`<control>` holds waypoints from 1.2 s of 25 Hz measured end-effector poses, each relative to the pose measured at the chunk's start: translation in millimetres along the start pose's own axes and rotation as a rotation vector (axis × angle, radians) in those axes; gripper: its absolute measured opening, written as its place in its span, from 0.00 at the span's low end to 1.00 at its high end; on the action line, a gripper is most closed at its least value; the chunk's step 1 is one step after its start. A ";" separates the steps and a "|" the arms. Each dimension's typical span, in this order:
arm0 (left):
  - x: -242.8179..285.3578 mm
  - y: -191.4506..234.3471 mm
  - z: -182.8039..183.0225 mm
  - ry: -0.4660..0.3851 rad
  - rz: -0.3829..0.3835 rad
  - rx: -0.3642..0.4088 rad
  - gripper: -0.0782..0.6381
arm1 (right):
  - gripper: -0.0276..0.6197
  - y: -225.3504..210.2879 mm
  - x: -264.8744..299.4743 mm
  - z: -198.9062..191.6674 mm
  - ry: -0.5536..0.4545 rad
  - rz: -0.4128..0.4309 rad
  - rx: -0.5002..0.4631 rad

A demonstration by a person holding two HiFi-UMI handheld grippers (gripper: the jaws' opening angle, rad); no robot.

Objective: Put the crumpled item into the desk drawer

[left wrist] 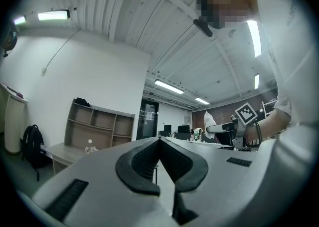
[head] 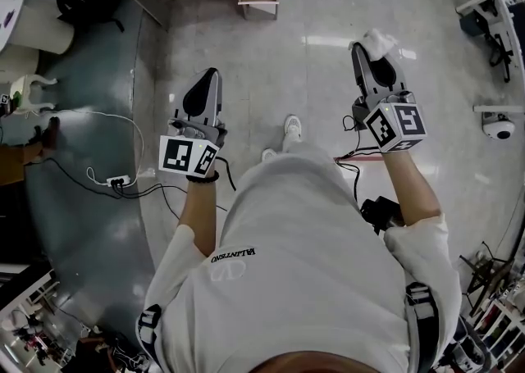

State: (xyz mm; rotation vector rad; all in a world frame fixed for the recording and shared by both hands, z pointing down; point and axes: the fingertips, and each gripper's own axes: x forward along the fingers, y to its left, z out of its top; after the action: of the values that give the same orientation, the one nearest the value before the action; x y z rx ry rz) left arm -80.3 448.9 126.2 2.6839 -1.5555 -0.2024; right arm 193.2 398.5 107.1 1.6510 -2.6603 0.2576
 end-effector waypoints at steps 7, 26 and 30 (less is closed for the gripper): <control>48.4 5.7 -10.1 0.014 0.001 0.005 0.11 | 0.18 -36.7 33.4 -3.6 0.011 0.011 0.018; 168.6 11.3 -20.2 0.019 0.059 0.021 0.11 | 0.18 -127.6 116.8 1.6 0.029 0.093 0.040; 177.3 15.0 -23.1 0.027 0.076 0.020 0.11 | 0.18 -136.6 126.8 -0.6 0.039 0.104 0.042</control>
State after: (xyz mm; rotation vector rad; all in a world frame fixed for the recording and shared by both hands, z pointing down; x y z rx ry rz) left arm -3.3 287.0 133.5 2.6250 -1.6562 -0.1484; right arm 257.9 226.4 137.5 1.5045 -2.7340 0.3448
